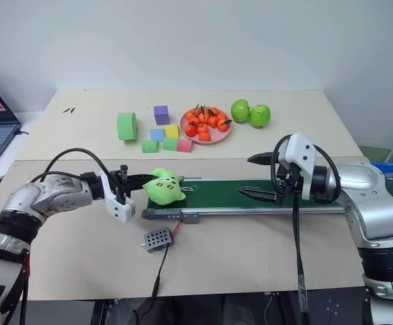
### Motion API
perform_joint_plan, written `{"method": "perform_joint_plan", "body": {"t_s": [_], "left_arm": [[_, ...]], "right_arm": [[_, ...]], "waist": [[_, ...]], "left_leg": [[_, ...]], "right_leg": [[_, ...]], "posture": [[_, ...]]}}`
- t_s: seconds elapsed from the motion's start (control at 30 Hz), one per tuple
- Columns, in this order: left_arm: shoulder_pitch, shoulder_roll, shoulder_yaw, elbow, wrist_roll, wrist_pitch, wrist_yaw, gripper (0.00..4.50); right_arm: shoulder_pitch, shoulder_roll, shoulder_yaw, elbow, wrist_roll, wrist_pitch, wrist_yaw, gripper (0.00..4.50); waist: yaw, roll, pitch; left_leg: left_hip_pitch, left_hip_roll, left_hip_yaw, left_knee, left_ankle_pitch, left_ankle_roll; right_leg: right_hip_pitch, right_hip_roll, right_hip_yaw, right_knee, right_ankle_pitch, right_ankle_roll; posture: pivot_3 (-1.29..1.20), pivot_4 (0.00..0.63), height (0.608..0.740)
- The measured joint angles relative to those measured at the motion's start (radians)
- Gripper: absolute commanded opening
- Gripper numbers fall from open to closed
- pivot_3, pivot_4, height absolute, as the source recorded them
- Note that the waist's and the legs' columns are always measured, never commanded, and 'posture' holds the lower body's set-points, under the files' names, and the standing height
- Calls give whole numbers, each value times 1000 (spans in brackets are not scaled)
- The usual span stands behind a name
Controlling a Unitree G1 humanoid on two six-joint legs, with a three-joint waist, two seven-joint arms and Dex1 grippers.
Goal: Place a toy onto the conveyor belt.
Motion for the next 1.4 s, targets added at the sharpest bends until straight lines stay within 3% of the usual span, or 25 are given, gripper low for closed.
{"method": "perform_joint_plan", "body": {"t_s": [0.13,0.17,0.2,0.33,0.53,0.7,0.8,0.83,0.93,1.07,1.23,1.4], "left_arm": [[-12,-9,-26,23,9,-14,-2,21],[-15,-11,-29,32,7,-15,-7,679],[-16,-12,-34,41,-1,-15,-16,808],[-22,-12,-44,67,-26,-14,-44,2452],[-34,-11,-33,30,-90,31,-88,4457],[-40,-4,-13,23,-169,95,-150,4457],[-35,-22,17,9,-383,203,-301,4457],[-14,-42,40,-36,-553,324,-426,4457],[53,-68,76,-161,-873,648,-684,4457],[152,-42,82,-417,-1166,1184,-880,4457],[186,-13,149,-672,-1331,1557,-872,4457],[167,-1,215,-727,-1360,1685,-840,4457]], "right_arm": [[2,-8,-18,-9,3,13,-1,4500],[2,-8,-18,-11,4,15,-1,4500],[2,-8,-18,-13,5,15,-1,4500],[2,-8,-18,-14,5,16,-1,4500],[1,-8,-18,-14,7,16,-1,4500],[-3,-8,-18,-13,8,16,1,4500],[-8,-8,-18,-12,8,16,5,4500],[-10,-9,-17,-12,8,16,10,4500],[-9,-37,-14,-11,6,30,27,4500],[-11,-68,-8,36,-22,37,33,4500],[-11,-86,-1,49,-25,37,47,4500],[-11,-95,-1,55,-25,39,45,4500]], "waist": [[-1,0,0],[-1,0,0],[-2,0,0],[-1,0,0],[-2,0,0],[-3,0,0],[-2,0,0],[-2,0,0],[-4,1,0],[-8,0,0],[-7,0,0],[-4,0,0]], "left_leg": [[0,0,0,0,0,0],[0,0,0,0,0,0],[0,0,0,0,0,0],[0,0,0,0,0,0],[0,0,0,1,0,0],[0,0,0,1,0,0],[0,0,0,1,0,0],[0,0,0,2,0,1],[0,1,-1,2,-1,2],[0,1,-1,3,-1,3],[1,1,-2,3,-1,3],[2,1,-1,3,-1,2]], "right_leg": [[0,0,0,1,0,0],[0,0,0,1,0,0],[0,0,0,1,0,0],[0,0,0,0,0,0],[0,0,0,1,0,0],[0,0,0,1,0,0],[0,0,0,1,0,0],[0,0,0,1,0,0],[0,0,0,2,0,0],[0,0,1,2,0,1],[0,1,2,2,0,1],[1,1,2,1,0,0]], "posture": [[0,150,738],[0,150,738],[0,150,738],[0,150,738],[0,150,738],[0,150,738],[0,150,738],[0,150,738],[0,150,738],[0,150,738],[0,150,738],[0,150,738]]}}
